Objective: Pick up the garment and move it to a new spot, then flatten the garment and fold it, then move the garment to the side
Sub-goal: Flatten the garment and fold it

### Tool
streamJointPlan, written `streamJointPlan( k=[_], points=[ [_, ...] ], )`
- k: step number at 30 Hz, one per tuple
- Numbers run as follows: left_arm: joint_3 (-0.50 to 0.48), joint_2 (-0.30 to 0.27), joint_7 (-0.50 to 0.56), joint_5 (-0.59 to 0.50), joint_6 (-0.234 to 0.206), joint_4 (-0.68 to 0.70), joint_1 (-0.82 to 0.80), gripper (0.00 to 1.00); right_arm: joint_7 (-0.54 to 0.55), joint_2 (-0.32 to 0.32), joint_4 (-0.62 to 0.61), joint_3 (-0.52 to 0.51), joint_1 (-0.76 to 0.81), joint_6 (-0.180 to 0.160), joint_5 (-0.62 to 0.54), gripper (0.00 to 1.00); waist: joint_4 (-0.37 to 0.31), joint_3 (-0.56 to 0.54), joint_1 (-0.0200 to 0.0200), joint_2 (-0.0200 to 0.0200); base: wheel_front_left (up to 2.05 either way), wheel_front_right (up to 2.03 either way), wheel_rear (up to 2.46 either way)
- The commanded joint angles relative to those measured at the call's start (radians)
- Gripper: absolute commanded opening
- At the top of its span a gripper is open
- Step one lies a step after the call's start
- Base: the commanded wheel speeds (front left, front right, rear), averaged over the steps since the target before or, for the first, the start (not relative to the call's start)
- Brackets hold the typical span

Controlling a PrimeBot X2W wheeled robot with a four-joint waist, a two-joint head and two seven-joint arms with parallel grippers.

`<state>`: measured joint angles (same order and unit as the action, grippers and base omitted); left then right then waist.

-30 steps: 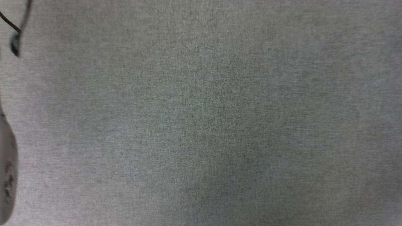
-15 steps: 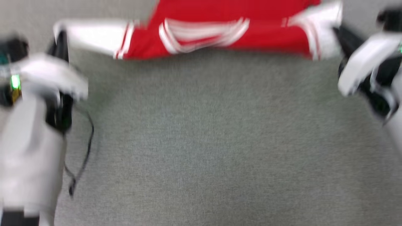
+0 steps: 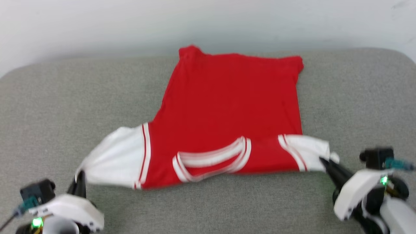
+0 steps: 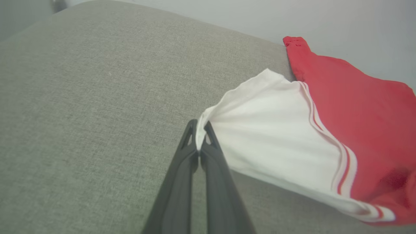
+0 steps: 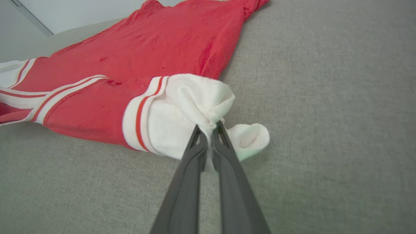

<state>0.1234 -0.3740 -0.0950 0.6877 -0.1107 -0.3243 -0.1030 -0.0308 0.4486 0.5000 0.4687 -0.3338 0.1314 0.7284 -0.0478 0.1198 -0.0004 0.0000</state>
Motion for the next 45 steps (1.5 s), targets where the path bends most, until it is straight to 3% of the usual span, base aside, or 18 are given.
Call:
streamJointPlan(
  k=[1, 6, 7, 8, 9, 10, 11, 18, 24, 30, 38, 45],
  points=[
    [-0.003, -0.004, 0.010, 0.002, -0.018, 0.024, 0.040, 0.00, 0.001, -0.006, -0.012, -0.016, 0.044, -0.001, -0.015, 0.00, 0.006, -0.028, 0.0004, 0.0000, 0.00, 0.00, 0.00],
    [0.025, 0.000, 0.064, -0.010, -0.072, 0.134, 0.192, 0.00, 0.021, -0.055, -0.049, -0.097, 0.229, -0.001, -0.054, 0.00, 0.016, -0.063, 0.0004, 0.0000, 0.00, 0.00, 0.00],
    [0.035, 0.000, 0.072, -0.017, -0.079, 0.146, 0.208, 0.00, 0.020, -0.058, -0.049, -0.113, 0.257, -0.001, -0.082, 0.06, 0.019, -0.067, 0.0004, 0.0000, 0.00, 0.00, 0.00],
    [0.045, 0.005, 0.081, -0.018, -0.084, 0.156, 0.223, 0.00, 0.026, -0.071, -0.052, -0.127, 0.280, -0.001, -0.096, 0.20, 0.020, -0.068, 0.0004, 0.0000, 0.00, 0.00, 0.00],
    [0.051, 0.009, 0.082, -0.022, -0.089, 0.165, 0.233, 0.00, 0.032, -0.094, -0.056, -0.141, 0.303, -0.001, -0.103, 0.41, 0.020, -0.068, 0.0004, 0.0000, 0.00, 0.00, 0.00],
    [0.056, 0.006, 0.079, -0.032, -0.095, 0.173, 0.237, 0.00, 0.039, -0.105, -0.060, -0.151, 0.320, -0.001, -0.121, 0.66, 0.021, -0.068, 0.0004, 0.0000, 0.00, 0.00, 0.00],
    [0.060, 0.010, 0.075, -0.033, -0.098, 0.179, 0.239, 0.00, 0.046, -0.116, -0.065, -0.161, 0.333, -0.001, -0.128, 1.00, 0.023, -0.068, 0.0004, 0.0000, 0.00, 0.00, 0.00],
    [0.103, 0.007, 0.046, -0.082, -0.081, 0.259, 0.192, 0.00, 0.012, -0.160, -0.214, -0.308, 0.342, -0.001, -0.147, 1.00, 0.063, -0.057, 0.0004, 0.0000, 0.00, 0.00, 0.00],
    [0.130, -0.011, 0.058, -0.134, -0.089, 0.361, 0.120, 0.00, 0.125, -0.150, -0.283, -0.487, 0.192, -0.001, -0.168, 1.00, 0.107, 0.004, 0.0004, 0.0000, 0.00, 0.00, 0.00],
    [0.177, 0.012, 0.055, -0.173, -0.084, 0.447, 0.043, 0.00, 0.298, -0.053, -0.134, -0.566, -0.040, -0.001, -0.169, 1.00, 0.196, 0.109, 0.0004, 0.0000, 0.00, 0.00, 0.00],
    [0.224, 0.055, 0.013, -0.204, -0.060, 0.497, -0.050, 0.00, 0.525, 0.052, 0.075, -0.571, -0.298, -0.001, -0.191, 1.00, 0.291, 0.239, 0.0004, 0.0000, 0.00, 0.00, 0.00],
    [0.258, 0.104, -0.045, -0.215, -0.032, 0.483, -0.136, 0.00, 0.677, 0.093, 0.174, -0.588, -0.505, -0.001, -0.223, 1.00, 0.360, 0.359, 0.0004, 0.0000, 0.00, 0.00, 0.00]
  ],
)
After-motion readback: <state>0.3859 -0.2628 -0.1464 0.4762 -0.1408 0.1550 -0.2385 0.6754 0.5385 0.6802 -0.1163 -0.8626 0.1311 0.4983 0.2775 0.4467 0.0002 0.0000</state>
